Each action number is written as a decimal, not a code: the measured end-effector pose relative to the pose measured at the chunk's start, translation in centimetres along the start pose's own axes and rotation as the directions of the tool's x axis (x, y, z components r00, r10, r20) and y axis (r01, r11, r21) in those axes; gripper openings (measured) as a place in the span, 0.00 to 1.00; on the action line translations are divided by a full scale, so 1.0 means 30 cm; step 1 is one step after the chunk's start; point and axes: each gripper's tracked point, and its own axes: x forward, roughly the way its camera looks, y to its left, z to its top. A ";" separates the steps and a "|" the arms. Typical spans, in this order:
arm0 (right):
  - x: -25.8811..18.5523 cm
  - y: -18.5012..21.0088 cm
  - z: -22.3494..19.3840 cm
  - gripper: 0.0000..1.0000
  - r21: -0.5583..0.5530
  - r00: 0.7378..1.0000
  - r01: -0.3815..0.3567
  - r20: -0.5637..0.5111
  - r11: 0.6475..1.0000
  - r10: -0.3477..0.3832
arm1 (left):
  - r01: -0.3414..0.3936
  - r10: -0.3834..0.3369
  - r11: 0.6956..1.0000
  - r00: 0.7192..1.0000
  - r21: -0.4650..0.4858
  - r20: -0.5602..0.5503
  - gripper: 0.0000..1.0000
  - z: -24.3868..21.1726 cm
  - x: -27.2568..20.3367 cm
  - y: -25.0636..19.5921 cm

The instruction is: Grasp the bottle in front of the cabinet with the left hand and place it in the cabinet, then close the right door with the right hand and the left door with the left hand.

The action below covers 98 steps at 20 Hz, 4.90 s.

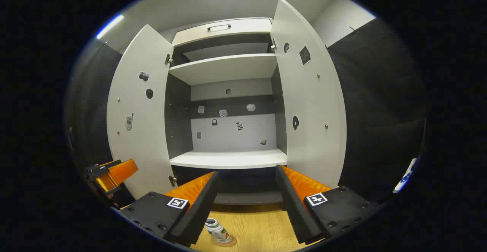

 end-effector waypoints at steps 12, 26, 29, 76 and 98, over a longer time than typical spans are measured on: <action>0.047 -0.003 -0.005 0.97 0.007 1.000 -0.008 0.000 1.000 0.008 | -0.024 0.024 1.000 1.000 0.014 0.021 0.96 0.011 0.027 0.011; 0.032 -0.021 -0.010 0.97 0.001 1.000 0.015 -0.002 1.000 -0.015 | 0.044 -0.046 0.999 0.996 0.032 0.078 0.95 0.074 0.079 -0.071; 0.017 -0.024 -0.015 0.97 -0.001 1.000 0.020 -0.005 1.000 -0.020 | 0.127 -0.127 0.992 0.992 -0.013 0.006 0.95 -0.022 0.101 -0.164; -0.025 -0.091 -0.094 0.97 -0.027 0.996 0.061 -0.070 0.998 -0.063 | 0.297 -0.337 0.938 0.901 -0.178 -0.274 0.71 -0.321 0.193 -0.315; -0.216 -0.340 -0.066 0.97 0.034 0.961 0.274 -0.043 0.961 -0.272 | 0.261 -0.245 0.965 0.873 -0.022 -0.422 0.71 -0.064 1.082 -0.522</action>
